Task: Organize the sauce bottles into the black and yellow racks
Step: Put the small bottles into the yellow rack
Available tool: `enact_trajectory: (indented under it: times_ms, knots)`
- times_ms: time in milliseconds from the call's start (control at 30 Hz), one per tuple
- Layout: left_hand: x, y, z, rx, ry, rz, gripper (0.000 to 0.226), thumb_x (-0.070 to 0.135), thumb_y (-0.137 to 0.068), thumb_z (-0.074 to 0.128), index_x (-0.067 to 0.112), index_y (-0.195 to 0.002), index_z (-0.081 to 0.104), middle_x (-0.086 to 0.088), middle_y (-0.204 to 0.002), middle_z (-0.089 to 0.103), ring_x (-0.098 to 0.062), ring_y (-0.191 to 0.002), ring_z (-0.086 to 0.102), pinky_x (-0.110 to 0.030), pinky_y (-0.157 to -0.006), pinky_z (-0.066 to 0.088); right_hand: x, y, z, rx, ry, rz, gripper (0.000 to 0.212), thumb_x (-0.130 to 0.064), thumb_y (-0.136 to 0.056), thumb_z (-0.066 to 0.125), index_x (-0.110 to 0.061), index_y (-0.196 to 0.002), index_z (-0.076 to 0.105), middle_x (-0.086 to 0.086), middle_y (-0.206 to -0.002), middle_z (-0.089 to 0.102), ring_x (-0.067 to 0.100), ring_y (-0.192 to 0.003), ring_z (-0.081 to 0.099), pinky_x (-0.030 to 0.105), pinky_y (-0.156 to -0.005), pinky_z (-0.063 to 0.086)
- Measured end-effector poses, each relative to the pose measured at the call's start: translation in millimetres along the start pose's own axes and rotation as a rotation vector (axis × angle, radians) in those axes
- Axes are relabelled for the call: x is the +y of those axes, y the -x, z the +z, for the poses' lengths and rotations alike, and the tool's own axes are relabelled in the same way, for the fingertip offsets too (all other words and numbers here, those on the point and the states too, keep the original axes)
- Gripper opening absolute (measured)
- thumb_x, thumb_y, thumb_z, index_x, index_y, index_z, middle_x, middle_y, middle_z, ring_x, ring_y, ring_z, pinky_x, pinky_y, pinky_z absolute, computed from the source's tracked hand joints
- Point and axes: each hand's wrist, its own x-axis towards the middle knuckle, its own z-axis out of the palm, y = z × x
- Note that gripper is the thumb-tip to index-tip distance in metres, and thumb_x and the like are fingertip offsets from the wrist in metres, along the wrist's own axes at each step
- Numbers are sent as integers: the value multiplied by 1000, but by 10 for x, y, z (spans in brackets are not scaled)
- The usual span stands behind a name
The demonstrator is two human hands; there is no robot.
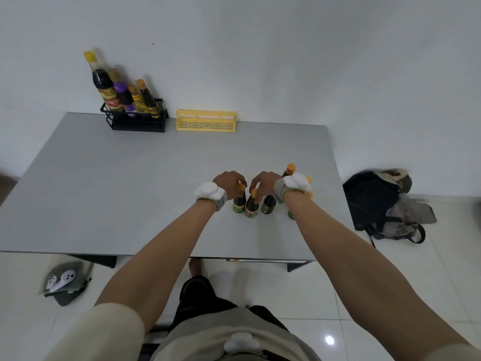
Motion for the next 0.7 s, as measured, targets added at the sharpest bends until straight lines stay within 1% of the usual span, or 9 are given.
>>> enact_trajectory:
  times_ms: [67,200,267,367,433,567,700]
  knots:
    - [-5,-20,-5,-2,-12,-3,30,22,-78,71,25,-108,72,-2,-119,68,-24,-106,65,-30,-86,52,8,-14,25,51,23,-2,42,-22,-70,79,-25,-111,69,3,-119,64,25,-105,63,32,-82,52]
    - [-65,-85,-112,-21,4,-14,31,21,-77,75,20,-109,72,-6,-122,66,-26,-108,64,-31,-88,51,-30,-96,-45,133,53,-14,38,-26,-72,76,-22,-110,70,3,-116,67,26,-103,64,28,-74,48]
    - [-135,-136,-237,-6,23,-13,31,20,-78,75,16,-108,72,-9,-121,66,-28,-107,64,-32,-88,52,-50,-161,-144,160,42,-8,37,-29,-75,76,-19,-110,71,5,-116,68,26,-103,64,29,-76,49]
    - [-264,-236,-559,28,38,-17,28,19,-80,72,11,-107,73,-12,-116,69,-31,-103,66,-33,-85,53,-140,-286,-384,230,17,0,39,-33,-77,75,-17,-113,70,7,-116,68,27,-105,64,32,-82,51]
    - [-381,-328,-797,48,44,-30,28,18,-81,70,10,-109,72,-12,-118,69,-31,-105,66,-34,-86,53,-245,-397,-561,276,12,-4,40,-34,-78,73,-18,-115,68,7,-119,66,28,-107,62,34,-84,51]
    - [-610,-575,-1304,111,46,-57,27,15,-86,63,12,-113,68,-12,-126,63,-31,-110,62,-30,-82,49,-490,-673,-931,365,-38,-12,36,-35,-78,72,-22,-112,68,4,-116,68,27,-104,64,30,-78,49]
    - [-978,-995,-1847,189,42,-79,29,14,-88,58,11,-116,67,-13,-128,62,-32,-112,61,-35,-87,51,-864,-1192,-1335,428,-66,6,37,-38,-77,70,-23,-111,67,3,-115,67,27,-102,64,28,-74,45]
